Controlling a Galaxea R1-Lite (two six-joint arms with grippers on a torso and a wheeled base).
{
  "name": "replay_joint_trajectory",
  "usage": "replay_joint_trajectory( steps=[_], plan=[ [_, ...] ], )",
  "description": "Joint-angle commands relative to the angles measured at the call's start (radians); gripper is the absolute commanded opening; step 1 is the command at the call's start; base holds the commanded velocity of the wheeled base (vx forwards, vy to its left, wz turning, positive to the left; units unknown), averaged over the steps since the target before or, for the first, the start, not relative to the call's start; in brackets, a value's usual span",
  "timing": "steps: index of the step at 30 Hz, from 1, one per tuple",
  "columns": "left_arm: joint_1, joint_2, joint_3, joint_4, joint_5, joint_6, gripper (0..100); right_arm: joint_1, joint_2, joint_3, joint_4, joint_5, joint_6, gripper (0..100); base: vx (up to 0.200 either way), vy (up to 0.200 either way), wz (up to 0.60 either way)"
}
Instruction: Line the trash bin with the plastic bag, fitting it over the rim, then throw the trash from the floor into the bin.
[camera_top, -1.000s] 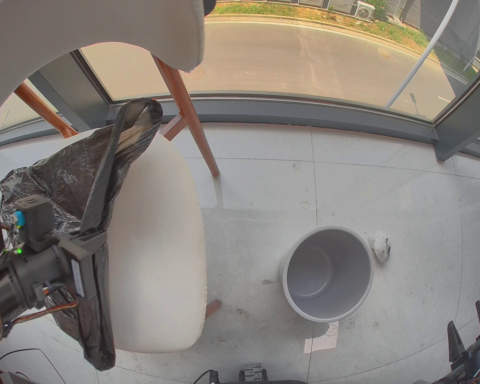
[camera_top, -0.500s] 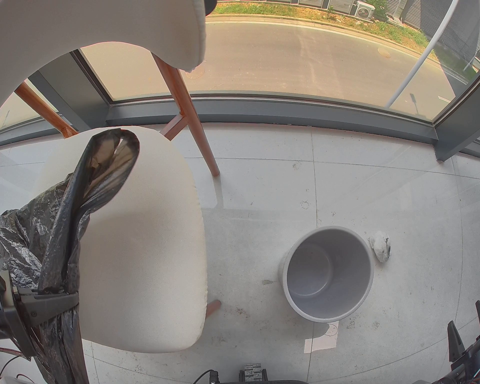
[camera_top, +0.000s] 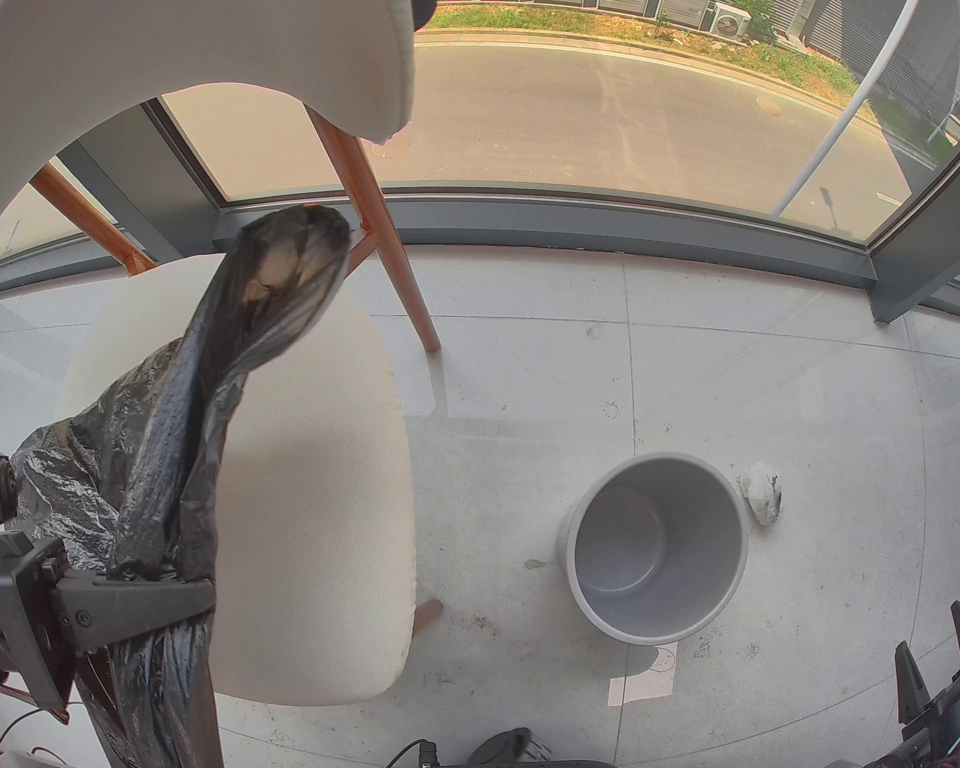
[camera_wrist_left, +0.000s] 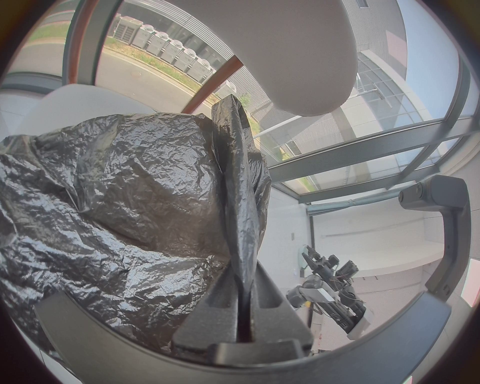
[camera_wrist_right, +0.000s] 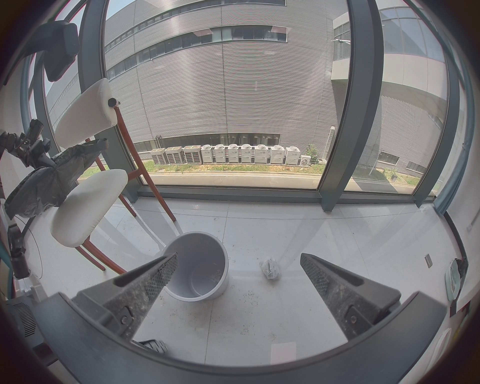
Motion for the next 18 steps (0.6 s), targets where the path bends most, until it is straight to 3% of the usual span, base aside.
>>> replay_joint_trajectory(
  steps=[1,8,10,12,18],
  plan=[
    [0.000,0.027,0.008,-0.020,-0.039,-0.005,0,0.001,-0.009,0.018,-0.001,-0.003,0.009,100,0.000,-0.200,0.00],
    [-0.003,0.025,0.011,-0.024,-0.177,-0.004,0,0.001,-0.009,0.018,-0.001,-0.007,0.014,100,0.000,-0.200,0.00],
    [-0.001,0.027,0.006,-0.024,-0.295,-0.005,0,0.001,-0.009,0.018,-0.001,-0.007,0.014,100,0.000,-0.200,0.00],
    [0.000,0.030,-0.004,-0.026,-0.357,-0.011,0,0.001,-0.009,0.018,-0.001,-0.007,0.014,100,0.000,-0.200,0.00],
    [-0.001,0.112,-0.069,-0.043,-0.456,-0.088,0,0.000,-0.005,0.018,-0.001,-0.007,0.014,100,0.000,-0.200,0.00]
  ],
)
